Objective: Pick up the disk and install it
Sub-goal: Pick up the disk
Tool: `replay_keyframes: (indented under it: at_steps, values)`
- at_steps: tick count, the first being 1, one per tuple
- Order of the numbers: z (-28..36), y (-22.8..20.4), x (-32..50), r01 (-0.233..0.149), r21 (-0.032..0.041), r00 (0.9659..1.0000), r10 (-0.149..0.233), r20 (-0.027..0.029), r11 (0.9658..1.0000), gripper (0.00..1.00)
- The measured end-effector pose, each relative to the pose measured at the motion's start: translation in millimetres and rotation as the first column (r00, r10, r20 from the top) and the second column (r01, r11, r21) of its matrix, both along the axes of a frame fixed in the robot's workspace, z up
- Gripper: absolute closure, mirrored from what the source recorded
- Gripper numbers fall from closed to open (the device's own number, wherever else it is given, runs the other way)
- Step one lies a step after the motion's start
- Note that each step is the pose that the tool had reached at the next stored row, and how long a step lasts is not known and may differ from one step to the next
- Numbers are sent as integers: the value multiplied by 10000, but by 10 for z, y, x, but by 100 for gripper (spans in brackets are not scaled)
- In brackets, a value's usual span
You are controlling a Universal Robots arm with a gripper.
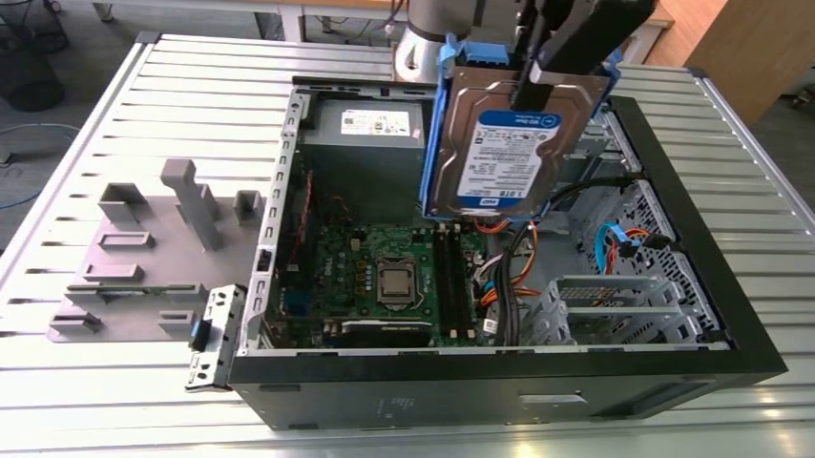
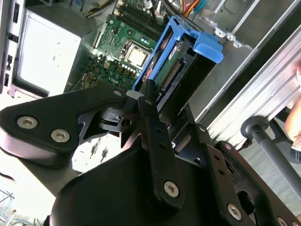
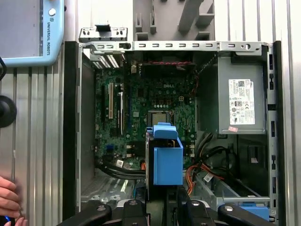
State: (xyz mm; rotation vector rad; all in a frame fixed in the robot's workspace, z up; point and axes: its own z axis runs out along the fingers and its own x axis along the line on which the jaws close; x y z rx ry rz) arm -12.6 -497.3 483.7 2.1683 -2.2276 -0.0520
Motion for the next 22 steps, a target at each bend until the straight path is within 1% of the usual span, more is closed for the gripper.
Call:
replay_keyframes:
  at_steps: [6, 9, 11, 14, 16, 19, 22]
  values:
    - [-5, 1, 210, 0, -4, 10000, 0, -22, 10000, 65]
    - [-10, 1, 297, 0, 0, 10000, 0, -28, 10000, 65]
    - [-12, 1, 340, 0, 2, 10000, 0, -29, 10000, 65]
    - [-14, 0, 371, 0, 0, 10000, 0, -30, 10000, 65]
    - [-17, -11, 378, 0, 0, 10000, 0, -30, 10000, 65]
    - [-21, -42, 383, -1, 0, 10000, 1, -30, 10000, 65]
    - [-26, -87, 385, 0, 0, 10000, 0, -30, 10000, 65]
